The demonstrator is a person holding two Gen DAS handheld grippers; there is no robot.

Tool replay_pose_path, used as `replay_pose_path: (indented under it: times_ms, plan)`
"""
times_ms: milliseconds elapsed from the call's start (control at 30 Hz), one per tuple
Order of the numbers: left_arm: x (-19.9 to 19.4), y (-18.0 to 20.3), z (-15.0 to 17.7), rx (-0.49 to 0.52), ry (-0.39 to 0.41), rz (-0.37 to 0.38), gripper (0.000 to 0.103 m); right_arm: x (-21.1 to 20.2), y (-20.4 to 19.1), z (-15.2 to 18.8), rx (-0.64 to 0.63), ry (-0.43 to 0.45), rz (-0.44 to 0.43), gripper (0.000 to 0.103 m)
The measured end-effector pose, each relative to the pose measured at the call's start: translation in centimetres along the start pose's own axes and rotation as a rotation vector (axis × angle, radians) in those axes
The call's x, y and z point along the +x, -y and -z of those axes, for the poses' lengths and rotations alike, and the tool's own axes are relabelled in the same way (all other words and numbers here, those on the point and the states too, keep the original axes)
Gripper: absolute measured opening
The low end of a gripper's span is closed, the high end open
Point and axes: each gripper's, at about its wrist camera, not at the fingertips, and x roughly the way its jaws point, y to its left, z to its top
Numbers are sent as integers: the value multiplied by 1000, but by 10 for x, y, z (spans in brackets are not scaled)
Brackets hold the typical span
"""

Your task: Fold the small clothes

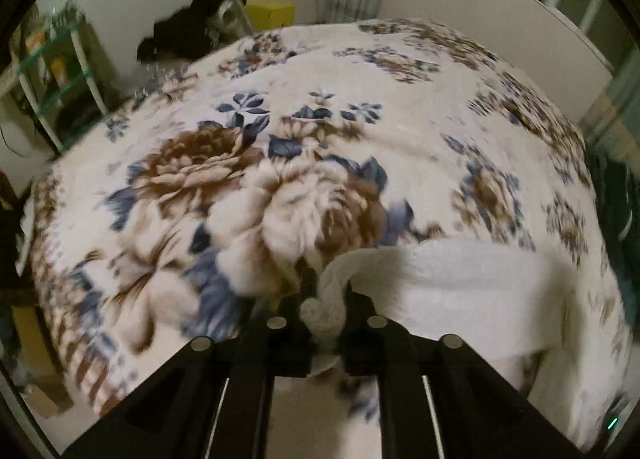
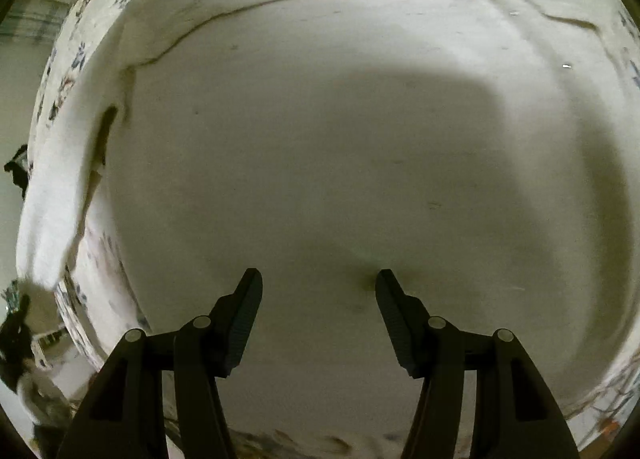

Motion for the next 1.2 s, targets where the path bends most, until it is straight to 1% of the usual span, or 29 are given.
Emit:
replay_pose_path:
  times_ms: [33,67,100,133,167,200,233,267,300,400,500,533,600,633,667,700,733,800,833,867,900,933,967,1000,1033,1067,1100,1133,1200]
  plan:
    - [13,-8,-7,-51,-26,28,12,5,-3,1,3,12,24,61]
    - [22,-13,-9,-97,-54,56,13,9,-4,1,11,21,37,65]
    - [29,-20,-7,-146,-83,65,17,12,-5,2,27,29,46,68]
    - [31,-24,-1,-184,-100,61,22,13,-6,2,39,35,52,73]
    - [32,-33,6,-229,-106,61,24,14,-6,3,55,43,56,75]
    - [30,-36,16,-263,-112,58,35,14,-6,4,65,48,56,76]
    - [28,-40,25,-302,-125,56,53,12,-6,6,75,54,50,77]
    - [26,-47,35,-351,-138,65,61,11,-4,8,79,60,43,78]
    - [23,-54,48,-411,-144,96,63,8,-3,11,82,68,32,78]
    - [32,-58,75,-564,-200,221,63,-1,4,20,72,96,29,78]
    - [62,-45,89,-710,-263,341,63,-14,13,31,53,167,123,82]
    - [71,-41,90,-739,-266,360,63,-19,16,32,54,191,139,82]
    - [87,-31,80,-772,-242,338,63,-26,28,37,65,230,157,82]
    - [92,-27,72,-780,-206,319,61,-30,35,37,71,239,159,82]
    - [92,-24,66,-779,-172,300,61,-38,39,34,84,246,159,82]
    - [91,-21,55,-765,-118,268,45,-41,45,34,95,250,159,82]
    - [90,-18,46,-738,-90,237,12,-45,48,33,106,254,158,82]
    - [91,-12,23,-672,-65,195,9,-51,53,36,124,271,164,82]
    - [85,-9,13,-640,-31,178,9,-60,57,30,126,277,178,82]
    - [77,-4,1,-589,-1,160,8,-66,63,29,125,286,203,82]
    - [71,2,-7,-548,17,150,8,-72,68,28,116,294,250,82]
    - [63,9,-16,-501,40,144,8,-82,68,22,109,301,293,85]
    - [50,21,-27,-440,70,135,8,-87,73,22,97,316,344,95]
    - [43,29,-33,-396,89,126,8,-93,78,20,83,330,380,100]
    - [32,42,-39,-337,112,123,8,-95,73,13,72,341,403,103]
    - [22,58,-45,-274,134,114,8,-101,81,13,65,356,431,103]
    - [14,71,-49,-227,150,108,8,-105,85,10,68,365,439,103]
    - [2,91,-52,-167,170,114,8,-104,80,-2,74,370,434,103]
    - [-15,133,-55,-60,196,130,8,-105,83,-25,106,371,394,103]
